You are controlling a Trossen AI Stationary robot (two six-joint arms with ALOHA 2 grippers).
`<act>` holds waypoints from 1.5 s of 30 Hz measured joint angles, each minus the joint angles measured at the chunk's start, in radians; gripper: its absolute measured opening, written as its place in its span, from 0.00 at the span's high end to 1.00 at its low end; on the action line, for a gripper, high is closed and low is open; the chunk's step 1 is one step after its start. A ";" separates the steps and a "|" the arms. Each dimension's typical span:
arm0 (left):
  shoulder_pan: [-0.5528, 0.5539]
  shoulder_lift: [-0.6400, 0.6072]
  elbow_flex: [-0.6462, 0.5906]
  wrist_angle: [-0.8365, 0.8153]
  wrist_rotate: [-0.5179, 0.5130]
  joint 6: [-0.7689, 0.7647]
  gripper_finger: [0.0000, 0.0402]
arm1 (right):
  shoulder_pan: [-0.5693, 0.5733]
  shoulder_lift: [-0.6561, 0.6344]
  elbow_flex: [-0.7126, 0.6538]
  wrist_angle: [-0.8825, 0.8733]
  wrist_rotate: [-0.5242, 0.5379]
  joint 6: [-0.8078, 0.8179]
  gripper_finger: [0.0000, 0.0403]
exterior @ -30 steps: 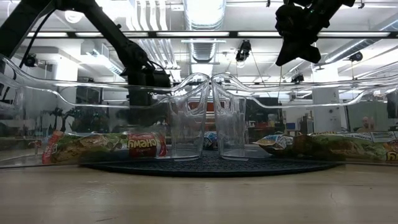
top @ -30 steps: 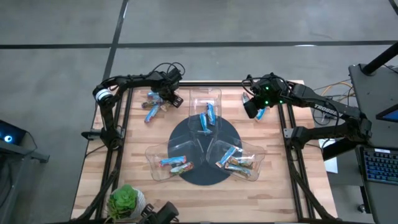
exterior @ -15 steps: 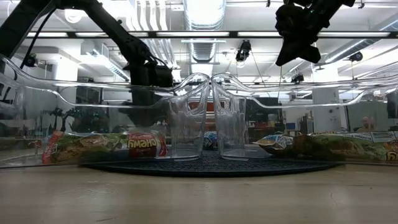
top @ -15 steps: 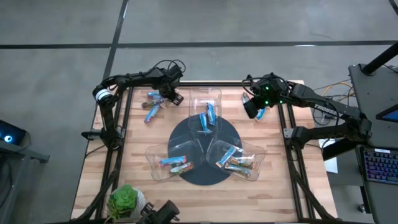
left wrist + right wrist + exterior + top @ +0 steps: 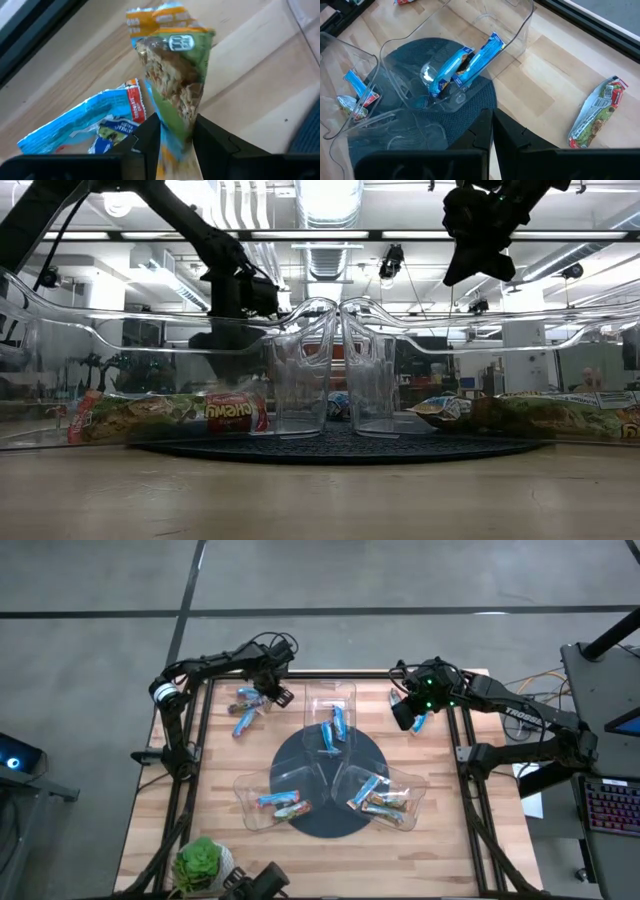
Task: Pick and place Granola Bars by type
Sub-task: Put the yellow granola bar into the right transparent bin
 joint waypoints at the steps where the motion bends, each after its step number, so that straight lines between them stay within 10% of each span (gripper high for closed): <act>1: 0.000 0.000 0.011 -0.016 0.001 0.007 0.77 | 0.000 0.000 0.000 0.000 0.000 0.000 0.98; 28: 0.000 0.002 0.076 -0.027 0.053 0.015 0.76 | 0.000 0.000 0.000 0.002 0.000 0.001 0.98; 45: -0.005 0.011 0.000 0.176 0.057 0.131 0.44 | 0.000 0.000 0.000 0.001 -0.005 0.004 0.98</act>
